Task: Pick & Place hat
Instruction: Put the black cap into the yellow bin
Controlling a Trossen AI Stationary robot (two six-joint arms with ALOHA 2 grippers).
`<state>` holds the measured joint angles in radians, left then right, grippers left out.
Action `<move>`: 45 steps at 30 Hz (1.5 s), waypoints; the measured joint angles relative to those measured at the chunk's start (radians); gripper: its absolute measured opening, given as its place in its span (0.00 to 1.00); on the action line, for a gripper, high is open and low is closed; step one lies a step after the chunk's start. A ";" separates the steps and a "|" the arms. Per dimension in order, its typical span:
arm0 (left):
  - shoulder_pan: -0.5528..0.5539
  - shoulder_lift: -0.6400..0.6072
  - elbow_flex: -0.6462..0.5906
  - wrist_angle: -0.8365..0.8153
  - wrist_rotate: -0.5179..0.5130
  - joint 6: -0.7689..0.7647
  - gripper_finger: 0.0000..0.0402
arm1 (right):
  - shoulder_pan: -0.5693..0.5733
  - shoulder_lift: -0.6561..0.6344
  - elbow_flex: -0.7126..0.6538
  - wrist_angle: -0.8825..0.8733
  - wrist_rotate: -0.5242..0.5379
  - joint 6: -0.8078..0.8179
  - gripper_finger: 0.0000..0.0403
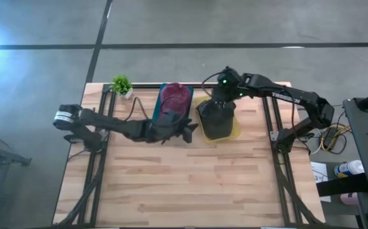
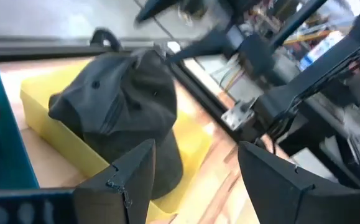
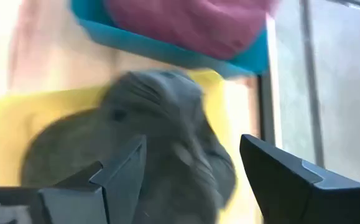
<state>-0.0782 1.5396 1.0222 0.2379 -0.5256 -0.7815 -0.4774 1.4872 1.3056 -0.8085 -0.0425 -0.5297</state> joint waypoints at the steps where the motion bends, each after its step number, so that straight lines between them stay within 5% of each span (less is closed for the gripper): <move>1: 0.024 0.011 0.000 0.000 0.042 0.001 0.55 | -0.007 -0.011 0.000 -0.003 0.011 0.009 0.64; 10: 0.219 0.110 0.034 -0.013 0.283 0.241 0.55 | -0.112 -0.067 -0.023 -0.152 0.156 0.303 0.61; 17: 0.333 0.189 0.154 -0.230 0.427 0.443 0.55 | -0.161 -0.065 -0.124 -0.199 0.151 0.464 0.56; 25: 0.377 0.334 0.299 -0.285 0.495 0.628 0.55 | -0.158 -0.074 -0.254 -0.216 0.150 0.519 0.56; 34: 0.384 0.467 0.423 -0.316 0.502 0.706 0.55 | -0.158 -0.049 -0.314 0.023 0.135 0.475 0.55; 45: 0.389 0.463 0.443 -0.369 0.466 0.708 0.55 | -0.160 0.100 -0.311 0.140 0.139 0.363 0.56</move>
<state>0.3107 2.0022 1.4654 -0.1308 -0.0595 -0.0736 -0.6371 1.5873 0.9949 -0.6684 0.0968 -0.1665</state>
